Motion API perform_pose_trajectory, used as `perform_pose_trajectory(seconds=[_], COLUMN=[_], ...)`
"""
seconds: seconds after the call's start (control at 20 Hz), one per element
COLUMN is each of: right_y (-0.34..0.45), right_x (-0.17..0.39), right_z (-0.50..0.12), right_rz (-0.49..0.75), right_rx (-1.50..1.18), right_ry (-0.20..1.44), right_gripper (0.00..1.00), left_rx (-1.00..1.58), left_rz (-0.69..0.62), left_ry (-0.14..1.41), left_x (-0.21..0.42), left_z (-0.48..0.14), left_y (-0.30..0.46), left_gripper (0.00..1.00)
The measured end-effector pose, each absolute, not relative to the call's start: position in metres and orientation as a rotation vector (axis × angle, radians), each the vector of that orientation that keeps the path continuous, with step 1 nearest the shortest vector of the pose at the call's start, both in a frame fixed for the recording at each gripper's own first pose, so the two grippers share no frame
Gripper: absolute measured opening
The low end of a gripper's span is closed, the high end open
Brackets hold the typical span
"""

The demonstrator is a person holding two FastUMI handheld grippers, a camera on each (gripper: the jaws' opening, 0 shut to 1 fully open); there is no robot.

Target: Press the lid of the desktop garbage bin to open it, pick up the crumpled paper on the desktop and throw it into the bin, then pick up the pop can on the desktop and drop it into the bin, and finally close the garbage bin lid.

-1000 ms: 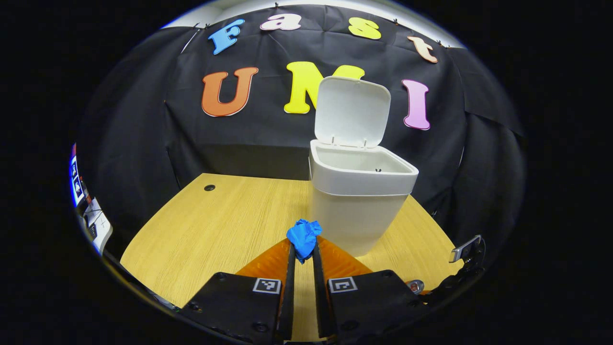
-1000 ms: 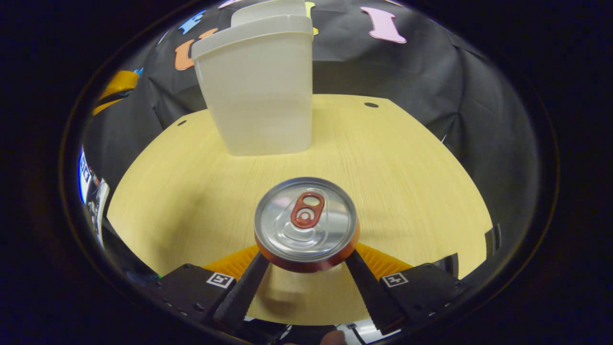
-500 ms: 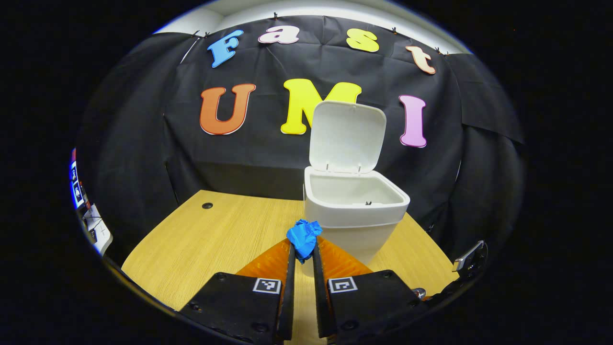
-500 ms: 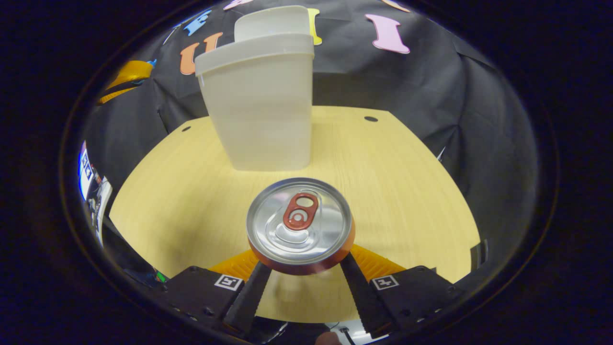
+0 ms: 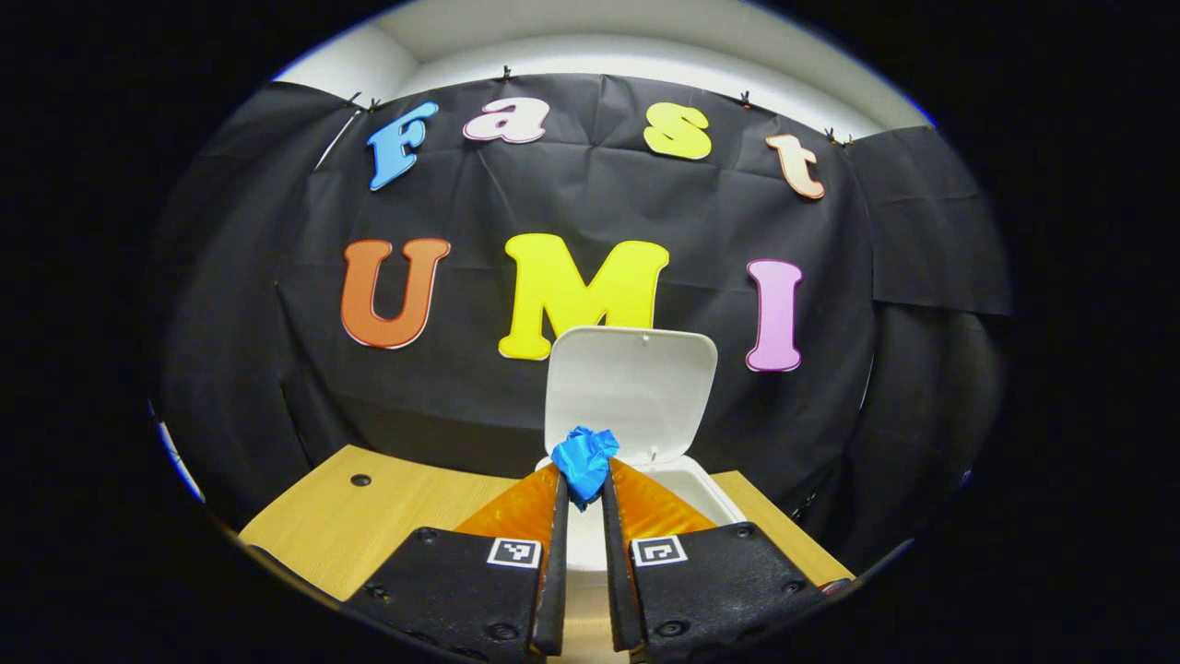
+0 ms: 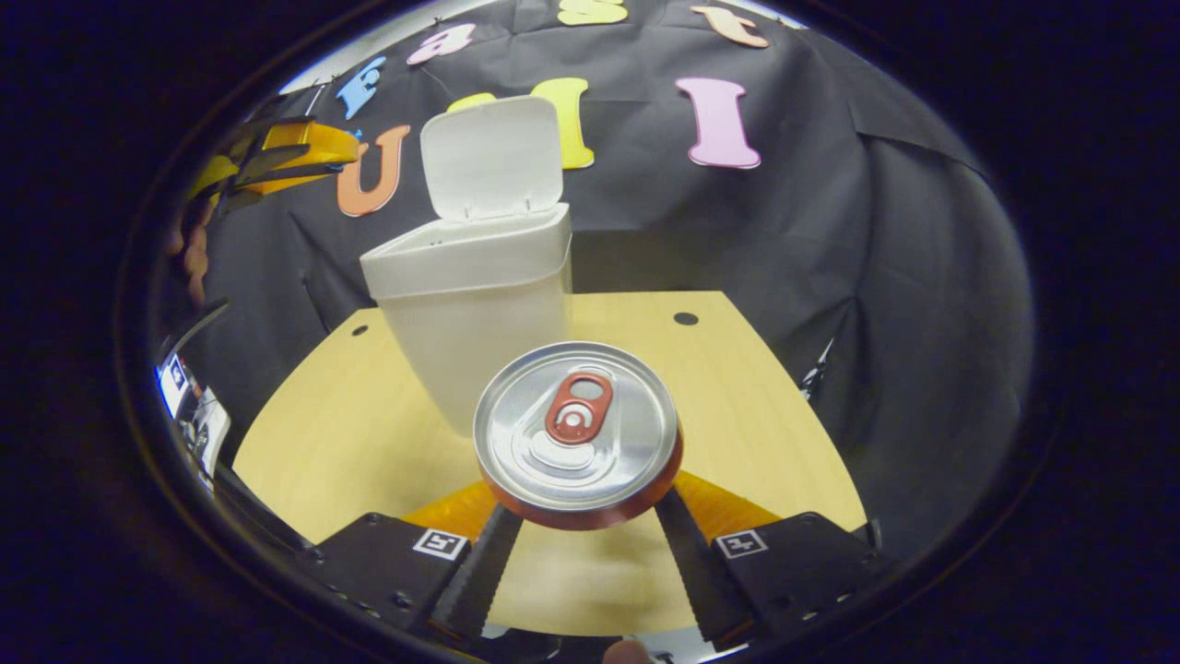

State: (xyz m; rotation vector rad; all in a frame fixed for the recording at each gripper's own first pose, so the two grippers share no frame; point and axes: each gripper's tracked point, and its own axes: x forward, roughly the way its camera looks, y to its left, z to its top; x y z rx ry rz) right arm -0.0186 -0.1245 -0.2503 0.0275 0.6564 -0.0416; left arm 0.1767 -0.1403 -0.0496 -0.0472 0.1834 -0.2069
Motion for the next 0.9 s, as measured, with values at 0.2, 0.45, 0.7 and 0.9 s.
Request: perform_pose_trajectory(seconds=[0.2,0.45,0.7,0.9], right_y=[-0.139,-0.154,-0.156,-0.153], right_x=[-0.013,0.002,0.008,0.01], right_z=[-0.232,-0.214,-0.208,-0.208], right_rz=[-0.062,-0.089,-0.095,-0.086], right_rx=[0.039,0.058,0.075,0.066], right_ry=[0.631,0.602,0.589,0.598], right_gripper=[0.82,0.82,0.82,0.82], left_rx=[-0.055,-0.071,-0.059,-0.034], left_rz=[-0.206,-0.233,-0.252,-0.245], left_ry=[0.185,0.264,0.284,0.266], left_x=[0.206,0.23,0.234,0.232], left_z=[-0.057,-0.089,-0.097,-0.092], left_y=[-0.152,-0.167,-0.176,-0.169], left_gripper=[0.24,0.39,0.98,0.98])
